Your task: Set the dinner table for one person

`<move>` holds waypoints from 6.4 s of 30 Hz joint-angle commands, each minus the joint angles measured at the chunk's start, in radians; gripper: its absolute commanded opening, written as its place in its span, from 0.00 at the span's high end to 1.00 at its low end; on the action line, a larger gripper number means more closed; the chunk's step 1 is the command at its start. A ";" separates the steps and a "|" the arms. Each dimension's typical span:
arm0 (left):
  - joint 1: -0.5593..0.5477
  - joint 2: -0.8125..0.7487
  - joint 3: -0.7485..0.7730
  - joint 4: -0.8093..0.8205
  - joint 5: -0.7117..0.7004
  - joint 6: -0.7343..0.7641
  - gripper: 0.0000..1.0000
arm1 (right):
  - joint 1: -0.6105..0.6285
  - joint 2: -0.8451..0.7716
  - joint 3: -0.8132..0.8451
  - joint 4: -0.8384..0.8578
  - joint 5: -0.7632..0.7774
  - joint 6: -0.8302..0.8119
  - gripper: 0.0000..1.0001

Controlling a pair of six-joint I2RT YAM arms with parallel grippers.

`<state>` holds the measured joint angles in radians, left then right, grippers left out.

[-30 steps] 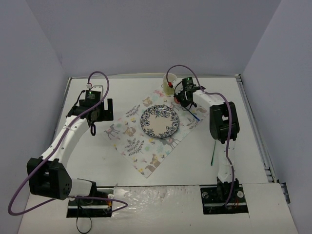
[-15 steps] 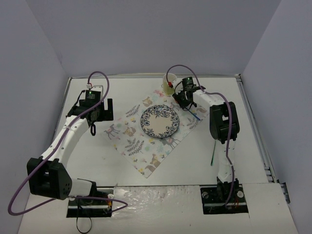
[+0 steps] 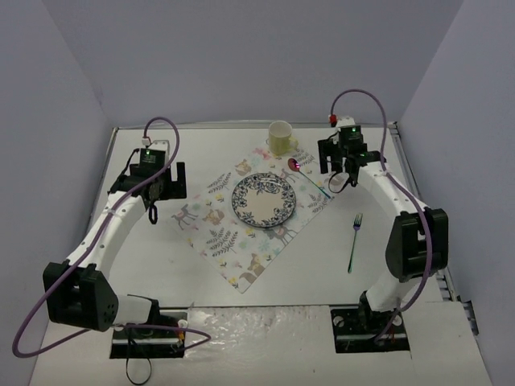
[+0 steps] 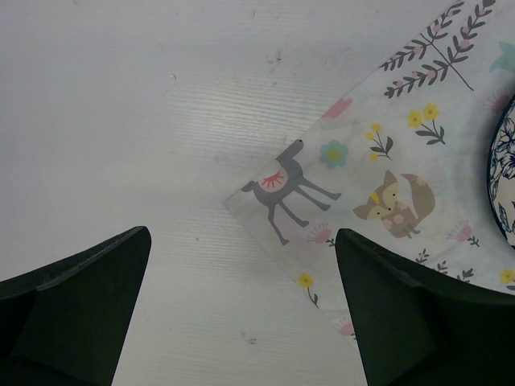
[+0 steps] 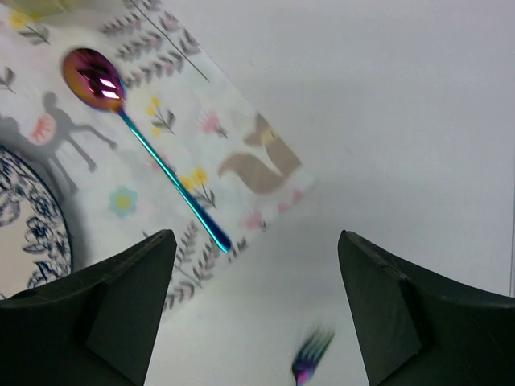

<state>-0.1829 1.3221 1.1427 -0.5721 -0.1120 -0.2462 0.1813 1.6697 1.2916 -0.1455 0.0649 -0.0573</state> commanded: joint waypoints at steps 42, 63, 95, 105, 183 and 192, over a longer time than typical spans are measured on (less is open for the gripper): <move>0.007 -0.055 0.032 0.029 -0.003 -0.004 0.03 | -0.086 -0.245 -0.671 0.032 0.030 0.547 0.78; 0.007 -0.130 0.014 0.032 -0.041 -0.008 0.03 | 0.558 -0.036 -0.036 -0.109 0.174 0.366 1.00; 0.043 -0.320 -0.133 0.040 -0.322 -0.036 0.03 | 0.876 0.434 0.340 -0.162 0.032 0.239 1.00; 0.043 -0.317 -0.135 0.042 -0.319 -0.035 0.03 | 0.883 0.447 0.330 -0.162 0.022 0.254 1.00; 0.054 -0.710 -0.013 -0.181 -0.138 -0.011 0.03 | 0.547 -1.177 -0.398 -0.081 0.918 0.269 0.00; 0.054 -0.779 -0.172 -0.089 -0.170 0.005 0.03 | 0.550 -1.321 -0.494 -0.080 0.980 0.240 0.00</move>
<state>-0.1360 0.5377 1.0188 -0.7604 -0.2519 -0.2657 0.7325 0.3676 0.8240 -0.2782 0.9824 0.2042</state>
